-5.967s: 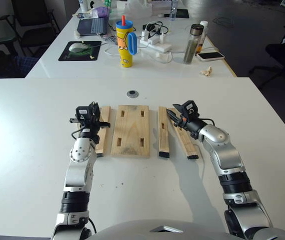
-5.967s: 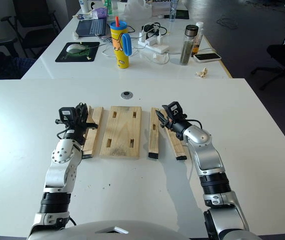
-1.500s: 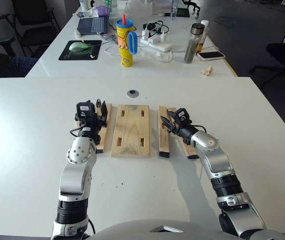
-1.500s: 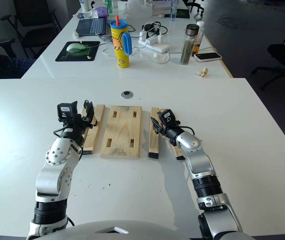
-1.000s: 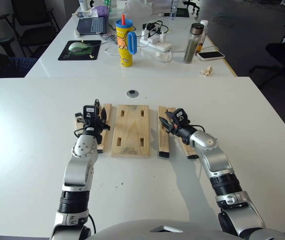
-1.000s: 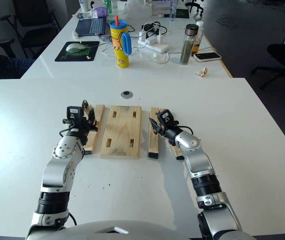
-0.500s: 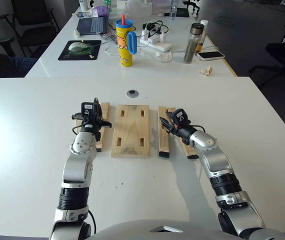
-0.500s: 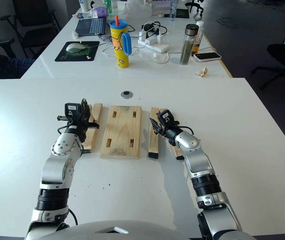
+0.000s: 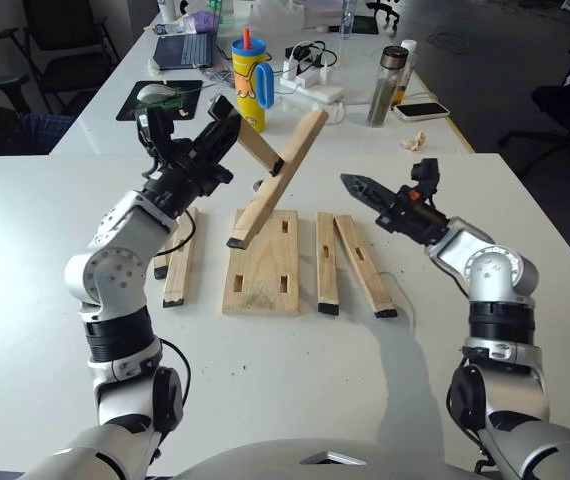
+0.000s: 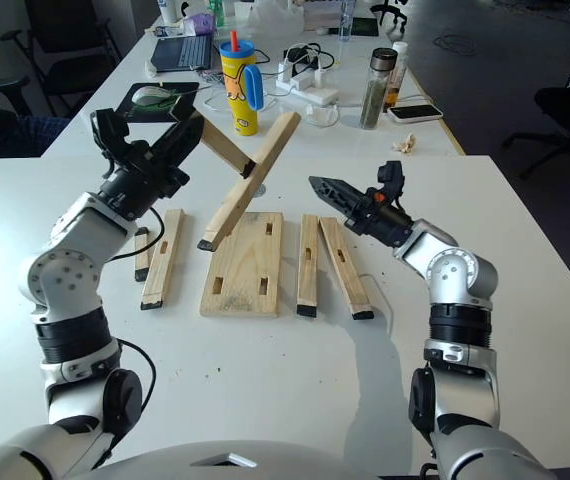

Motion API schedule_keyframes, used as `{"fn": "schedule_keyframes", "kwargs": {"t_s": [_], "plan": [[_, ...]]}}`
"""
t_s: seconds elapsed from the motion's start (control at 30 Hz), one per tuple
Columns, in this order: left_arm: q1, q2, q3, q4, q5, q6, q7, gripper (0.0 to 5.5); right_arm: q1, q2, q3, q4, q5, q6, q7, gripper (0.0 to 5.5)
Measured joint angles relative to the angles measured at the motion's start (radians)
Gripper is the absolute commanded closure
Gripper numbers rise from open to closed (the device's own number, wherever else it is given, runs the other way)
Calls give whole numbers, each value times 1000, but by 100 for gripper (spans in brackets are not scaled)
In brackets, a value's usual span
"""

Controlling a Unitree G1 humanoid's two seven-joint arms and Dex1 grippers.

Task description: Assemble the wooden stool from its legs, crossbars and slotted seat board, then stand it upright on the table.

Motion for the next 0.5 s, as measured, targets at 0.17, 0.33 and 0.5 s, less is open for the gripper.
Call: {"fn": "schedule_keyframes", "kwargs": {"t_s": [0.17, 0.33, 0.5], "plan": [[-20, 18, 22, 36, -211, 101, -38, 508, -23, -11, -46, 68, 68, 70, 26, 82], [-18, 17, 22, 49, -310, 117, -17, 508, -49, -10, -82, 70, 178, 168, 45, 82], [1, 16, 18, 54, -371, 119, 7, 508, -49, -10, -122, 48, 294, 267, 60, 82]]}}
